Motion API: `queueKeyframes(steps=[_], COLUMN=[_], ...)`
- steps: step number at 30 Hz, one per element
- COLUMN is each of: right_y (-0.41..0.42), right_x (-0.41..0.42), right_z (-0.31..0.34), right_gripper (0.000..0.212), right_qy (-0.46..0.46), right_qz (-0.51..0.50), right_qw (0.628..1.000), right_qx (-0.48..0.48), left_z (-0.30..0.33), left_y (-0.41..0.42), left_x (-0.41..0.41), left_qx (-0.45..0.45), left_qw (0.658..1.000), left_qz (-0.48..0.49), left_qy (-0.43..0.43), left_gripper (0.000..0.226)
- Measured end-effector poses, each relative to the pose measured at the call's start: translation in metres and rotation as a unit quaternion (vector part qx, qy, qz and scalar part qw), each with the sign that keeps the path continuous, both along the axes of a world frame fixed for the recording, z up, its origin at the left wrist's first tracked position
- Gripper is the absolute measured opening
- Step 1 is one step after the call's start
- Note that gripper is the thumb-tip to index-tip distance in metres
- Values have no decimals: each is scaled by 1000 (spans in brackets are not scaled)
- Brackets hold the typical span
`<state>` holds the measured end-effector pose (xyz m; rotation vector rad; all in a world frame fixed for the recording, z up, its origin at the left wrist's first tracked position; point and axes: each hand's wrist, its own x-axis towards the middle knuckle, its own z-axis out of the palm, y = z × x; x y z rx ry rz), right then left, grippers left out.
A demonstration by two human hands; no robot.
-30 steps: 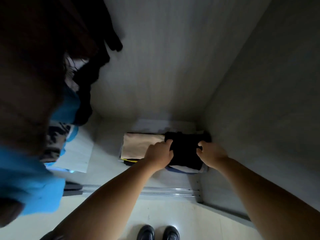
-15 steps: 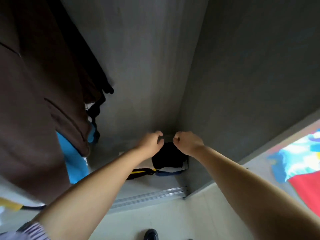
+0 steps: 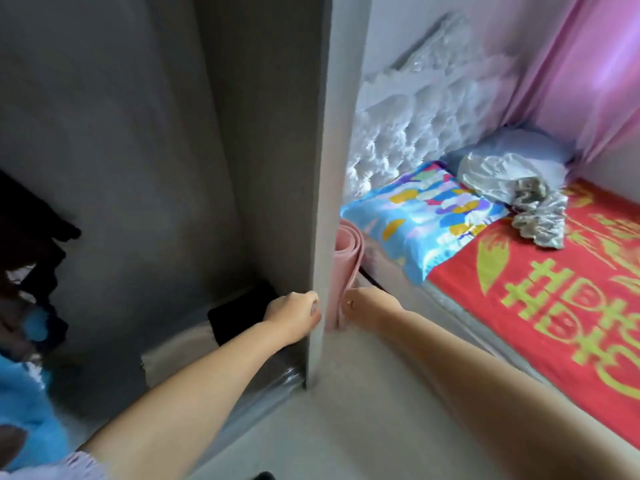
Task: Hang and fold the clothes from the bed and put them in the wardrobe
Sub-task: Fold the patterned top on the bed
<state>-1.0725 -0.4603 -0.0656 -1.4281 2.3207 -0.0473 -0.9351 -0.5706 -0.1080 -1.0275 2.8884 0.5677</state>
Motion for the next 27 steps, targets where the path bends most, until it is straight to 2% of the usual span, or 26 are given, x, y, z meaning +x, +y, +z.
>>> queueKeyframes(steps=[4,7,13,18,27], right_y=[126,231,372,423,445], right_x=[-45,-82,-140,-176,-295], right_z=[13,20,22,2,-27], right_gripper=[26,28,27,28,43], right_qy=[-15,-46,11,-35,-99], right_qz=[-97,-203,-314,-375,-439], right_qw=[995,978,949,926,893], right_qx=[-16,-29,-13,3,28], left_z=[5,19,45,51,24], left_y=[110,191,296,327,326], left_x=[-60,-116,-201,-261,-400], left_qx=[-16,-32,-71,-85,-62], left_qw=[994,982,941,922,910], left_qz=[-108,-184,-331,-377,-407], left_qy=[-21,-4,13,4,-41], left_gripper=[25,28,28,28,28])
